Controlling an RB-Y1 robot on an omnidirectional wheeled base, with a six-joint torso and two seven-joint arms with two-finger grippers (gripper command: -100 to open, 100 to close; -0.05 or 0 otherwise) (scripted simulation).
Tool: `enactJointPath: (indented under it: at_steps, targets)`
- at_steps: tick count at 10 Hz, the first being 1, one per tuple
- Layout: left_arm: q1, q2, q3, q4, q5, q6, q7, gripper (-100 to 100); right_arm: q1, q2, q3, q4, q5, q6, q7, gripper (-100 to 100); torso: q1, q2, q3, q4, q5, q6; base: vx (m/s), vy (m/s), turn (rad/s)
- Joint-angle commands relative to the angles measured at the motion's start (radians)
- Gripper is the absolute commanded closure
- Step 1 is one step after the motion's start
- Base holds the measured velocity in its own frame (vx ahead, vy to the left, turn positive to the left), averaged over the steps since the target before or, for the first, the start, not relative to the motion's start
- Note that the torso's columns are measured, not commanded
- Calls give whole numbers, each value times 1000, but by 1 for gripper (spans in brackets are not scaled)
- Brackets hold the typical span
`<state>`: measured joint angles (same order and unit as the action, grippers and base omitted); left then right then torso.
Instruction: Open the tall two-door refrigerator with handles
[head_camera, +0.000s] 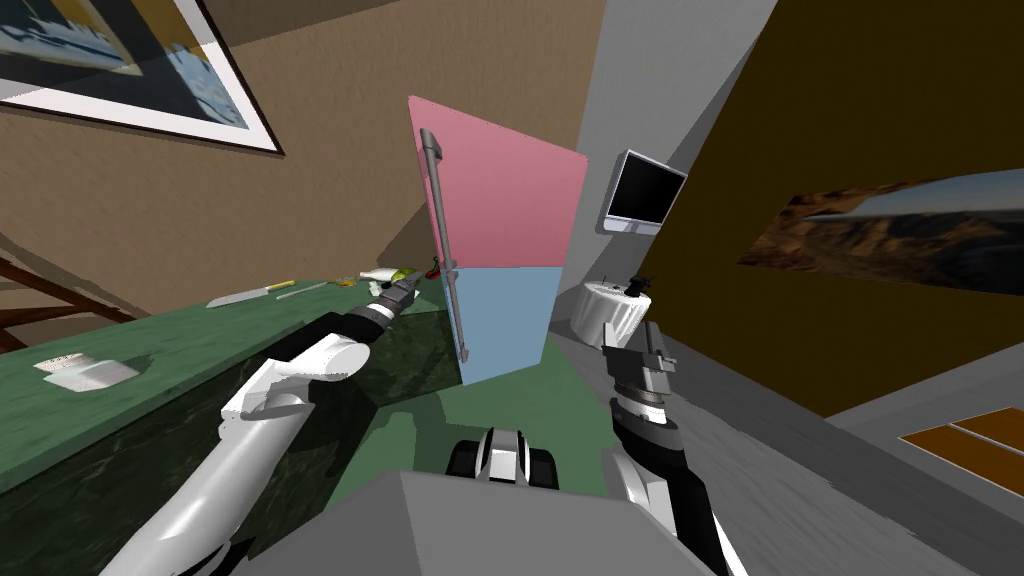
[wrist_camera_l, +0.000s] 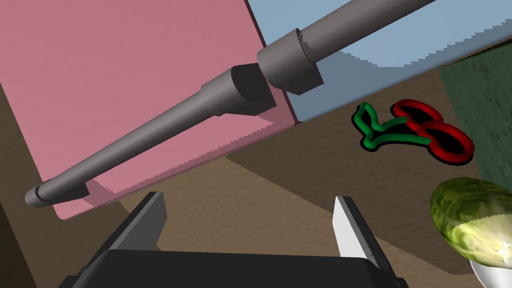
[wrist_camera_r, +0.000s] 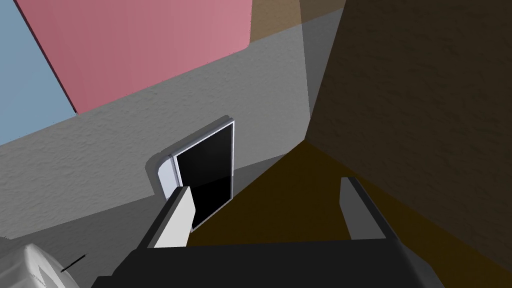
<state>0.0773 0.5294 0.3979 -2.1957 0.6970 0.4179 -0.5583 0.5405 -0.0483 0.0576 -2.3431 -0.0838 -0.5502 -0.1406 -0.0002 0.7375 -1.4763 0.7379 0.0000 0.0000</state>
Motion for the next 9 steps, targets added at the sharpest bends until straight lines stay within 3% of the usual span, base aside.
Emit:
enactJointPath:
  at_steps: [1, 2, 3, 6, 8, 9]
  targets:
    - [-26, 27, 21, 9, 48, 70, -35, -100, 0, 0, 0, 0, 0, 0, 0, 0, 1, 1, 0, 0, 0, 0, 58, -15, -18]
    - [-26, 27, 21, 9, 48, 79, -35, -100, 0, 0, 0, 0, 0, 0, 0, 0, 1, 0, 0, 0, 0, 0, 54, -13, -7]
    - [-44, 47, 35, 16, 79, 118, -56, -100, 0, 0, 0, 0, 0, 0, 0, 0, 1, 1, 0, 0, 0, 0, 58, -17, -12]
    - [-60, 67, 48, 22, 109, 168, -76, -100, 0, 0, 0, 0, 0, 0, 0, 0, 0, 1, 0, 0, 0, 0, 47, -12, -9]
    - [-92, 107, 73, 34, 166, 235, -114, -100, 0, 0, 0, 0, 0, 0, 0, 0, 0, 0, 0, 0, 0, 0, 63, -22, -15]
    - [-92, 107, 73, 34, 166, 249, -114, -100, 0, 0, 0, 0, 0, 0, 0, 0, -1, -1, -1, 0, 0, 0, 61, -23, -6]
